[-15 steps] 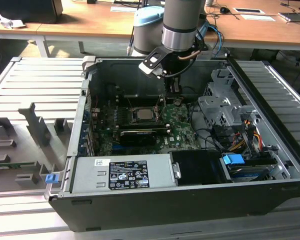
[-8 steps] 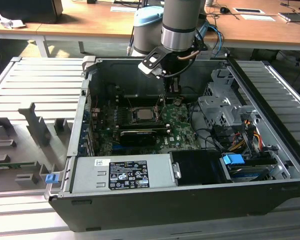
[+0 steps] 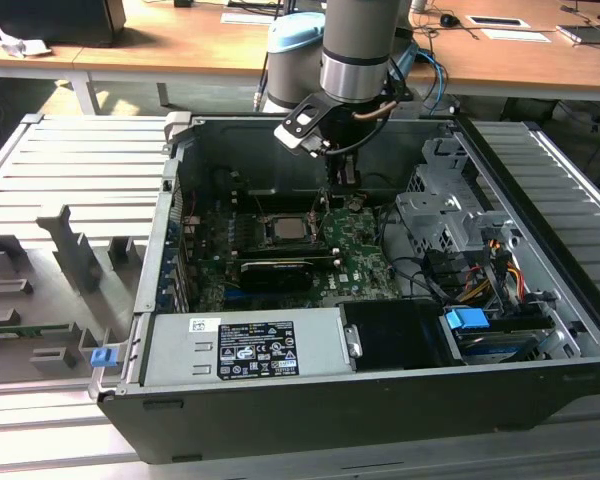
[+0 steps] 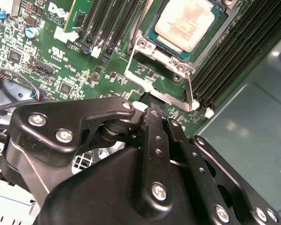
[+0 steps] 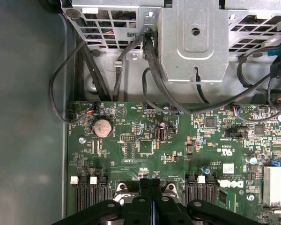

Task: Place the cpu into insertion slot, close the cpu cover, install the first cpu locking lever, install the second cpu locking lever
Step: 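Close the cpu cover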

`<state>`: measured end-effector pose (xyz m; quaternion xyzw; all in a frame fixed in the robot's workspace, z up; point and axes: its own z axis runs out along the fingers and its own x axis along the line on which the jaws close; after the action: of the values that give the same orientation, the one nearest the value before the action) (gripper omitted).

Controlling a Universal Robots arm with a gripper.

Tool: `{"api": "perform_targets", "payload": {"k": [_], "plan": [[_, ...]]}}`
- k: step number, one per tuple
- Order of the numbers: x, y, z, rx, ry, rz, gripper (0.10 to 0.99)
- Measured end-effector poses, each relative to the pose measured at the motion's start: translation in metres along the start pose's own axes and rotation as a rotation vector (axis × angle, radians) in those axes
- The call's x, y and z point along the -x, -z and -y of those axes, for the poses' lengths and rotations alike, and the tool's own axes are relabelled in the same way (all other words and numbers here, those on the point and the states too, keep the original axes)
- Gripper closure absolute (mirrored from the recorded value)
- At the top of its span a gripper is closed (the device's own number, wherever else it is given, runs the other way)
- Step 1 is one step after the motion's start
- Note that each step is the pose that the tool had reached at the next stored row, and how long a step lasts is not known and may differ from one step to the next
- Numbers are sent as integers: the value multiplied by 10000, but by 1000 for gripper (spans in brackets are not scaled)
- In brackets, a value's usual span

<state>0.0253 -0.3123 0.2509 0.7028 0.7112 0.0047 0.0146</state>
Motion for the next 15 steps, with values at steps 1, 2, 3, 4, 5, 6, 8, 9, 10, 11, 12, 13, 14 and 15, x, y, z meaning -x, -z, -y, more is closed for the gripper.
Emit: {"api": "perform_targets", "payload": {"k": [1, 2, 3, 4, 5, 6, 8, 9, 10, 11, 12, 13, 14, 15], "plan": [[0, 0, 2, 0, 0, 1, 980], [0, 0, 4, 0, 0, 1, 980], [0, 0, 7, 0, -1, 1, 980], [0, 0, 9, 0, 0, 1, 980], [0, 0, 11, 0, 1, 0, 980], [0, 0, 13, 0, 0, 0, 980], [0, 1, 20, 0, 0, 1, 980], [0, 1, 23, 0, 0, 0, 980], [0, 1, 26, 0, 0, 0, 980], [0, 1, 29, 0, 0, 0, 980], [0, 1, 32, 0, 0, 1, 980], [0, 1, 33, 0, 1, 0, 980], [0, 1, 35, 0, 0, 1, 980], [0, 1, 38, 0, -2, 1, 980]]}}
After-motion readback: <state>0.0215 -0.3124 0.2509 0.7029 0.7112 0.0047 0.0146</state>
